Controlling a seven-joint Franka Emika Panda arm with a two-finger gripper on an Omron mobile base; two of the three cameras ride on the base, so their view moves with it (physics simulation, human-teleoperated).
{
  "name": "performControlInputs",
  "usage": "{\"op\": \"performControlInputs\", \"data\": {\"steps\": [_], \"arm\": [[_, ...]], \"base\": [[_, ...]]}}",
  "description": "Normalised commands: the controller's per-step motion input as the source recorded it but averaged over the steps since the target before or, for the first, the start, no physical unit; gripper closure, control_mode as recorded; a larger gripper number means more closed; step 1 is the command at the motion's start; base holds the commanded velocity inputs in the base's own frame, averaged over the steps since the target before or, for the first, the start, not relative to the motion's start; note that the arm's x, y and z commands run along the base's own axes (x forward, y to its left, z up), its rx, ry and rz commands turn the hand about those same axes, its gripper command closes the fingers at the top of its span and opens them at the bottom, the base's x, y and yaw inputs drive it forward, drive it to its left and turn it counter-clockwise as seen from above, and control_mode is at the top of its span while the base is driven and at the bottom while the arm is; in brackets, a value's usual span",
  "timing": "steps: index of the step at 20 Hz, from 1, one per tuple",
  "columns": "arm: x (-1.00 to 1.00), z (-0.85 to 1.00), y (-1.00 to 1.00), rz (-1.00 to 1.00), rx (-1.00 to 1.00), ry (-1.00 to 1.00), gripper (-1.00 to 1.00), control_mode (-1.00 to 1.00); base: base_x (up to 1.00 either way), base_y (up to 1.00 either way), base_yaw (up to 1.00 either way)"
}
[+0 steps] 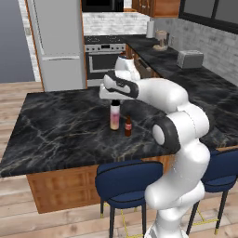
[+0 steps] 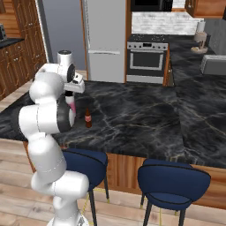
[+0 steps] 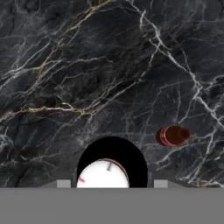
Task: Place the large bottle from the dining counter next to the other large bottle outside the sink, and place the small bottle from the dining counter next to the other small bottle inside the sink.
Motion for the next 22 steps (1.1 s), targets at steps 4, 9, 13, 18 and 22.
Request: {"op": "performControlInputs", "data": {"steps": [4,9,13,18,22], "arm": [[-0.96,0.76,-0.51,0.0,0.1,-0.08,1.0,-1.0],[-1.0,0.63,-0.43,0.0,0.02,-0.07,1.0,-1.0],[-1.0,0.44,-0.27,0.0,0.0,-0.06,1.0,-1.0],[-0.88,0.31,-0.09,0.0,0.0,-0.07,1.0,-1.0],[-0.73,0.19,-0.06,0.0,0.0,-0.01,1.0,-1.0]], "base": [[0.0,0.0,0.0],[0.0,0.0,0.0],[0.0,0.0,0.0],[0.0,0.0,0.0],[0.0,0.0,0.0]]}}
